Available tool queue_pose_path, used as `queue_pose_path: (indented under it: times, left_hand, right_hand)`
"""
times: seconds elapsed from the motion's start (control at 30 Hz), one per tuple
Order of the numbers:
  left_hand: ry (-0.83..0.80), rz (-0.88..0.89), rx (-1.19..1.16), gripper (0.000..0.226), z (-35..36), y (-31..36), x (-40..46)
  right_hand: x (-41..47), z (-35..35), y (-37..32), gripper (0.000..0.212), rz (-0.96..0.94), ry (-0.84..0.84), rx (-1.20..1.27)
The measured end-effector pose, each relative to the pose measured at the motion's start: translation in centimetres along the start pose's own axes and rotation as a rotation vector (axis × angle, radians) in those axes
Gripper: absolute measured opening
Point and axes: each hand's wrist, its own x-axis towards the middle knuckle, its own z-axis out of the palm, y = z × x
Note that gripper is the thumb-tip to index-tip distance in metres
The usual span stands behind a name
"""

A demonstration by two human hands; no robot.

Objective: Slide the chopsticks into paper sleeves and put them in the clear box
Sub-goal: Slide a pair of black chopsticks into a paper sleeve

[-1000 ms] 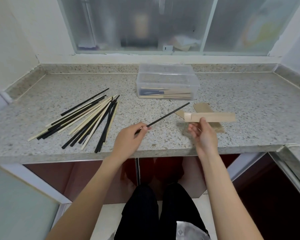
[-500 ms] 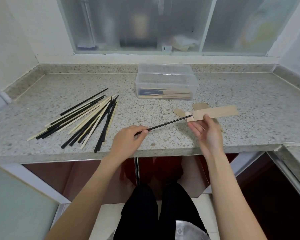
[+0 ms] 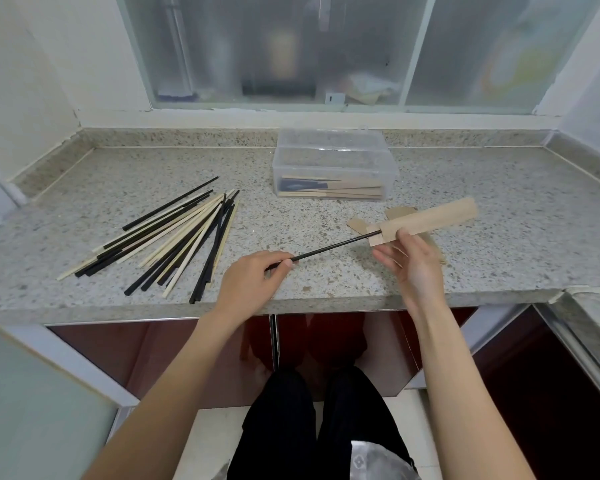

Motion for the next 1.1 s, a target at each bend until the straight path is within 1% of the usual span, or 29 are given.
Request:
queue_pose_path:
  times: [0.1,0.3,0.5,0.63,0.87,1.1]
  left_hand:
    - [-0.008,0.002,-0.007,0.026,0.17,0.00,-0.06]
    - [-0.011,0.011,0.024,0.026,0.32,0.26,0.00]
    - [-0.031,0.026,-0.007,0.025,0.48,-0.10,-0.26]
    - [-0.029,0.034,-0.005,0.026,0.41,0.09,-0.49]
    - [-0.026,0.024,-0.017,0.027,0.31,-0.26,-0.48]
    - [-0.014,0.019,-0.022,0.025,-0.01,-0.29,-0.56]
  right_hand:
    - [0.30,-0.30,0.44,0.013,0.009,0.015,-0.075]
    - [0.38,-0.50,0.79,0.010,0.017,0.013,-0.108]
    - [0.23,-0.63,0.38,0.009,0.058,0.013,-0.050]
    - [0.19,-0.64,0.30,0.004,0.067,0.025,-0.052]
    - [0.07,-0.60,0.27,0.016,0.048,0.038,-0.011]
    - [0.15,-0.97,0.18,0.019,-0.041,0.007,-0.164]
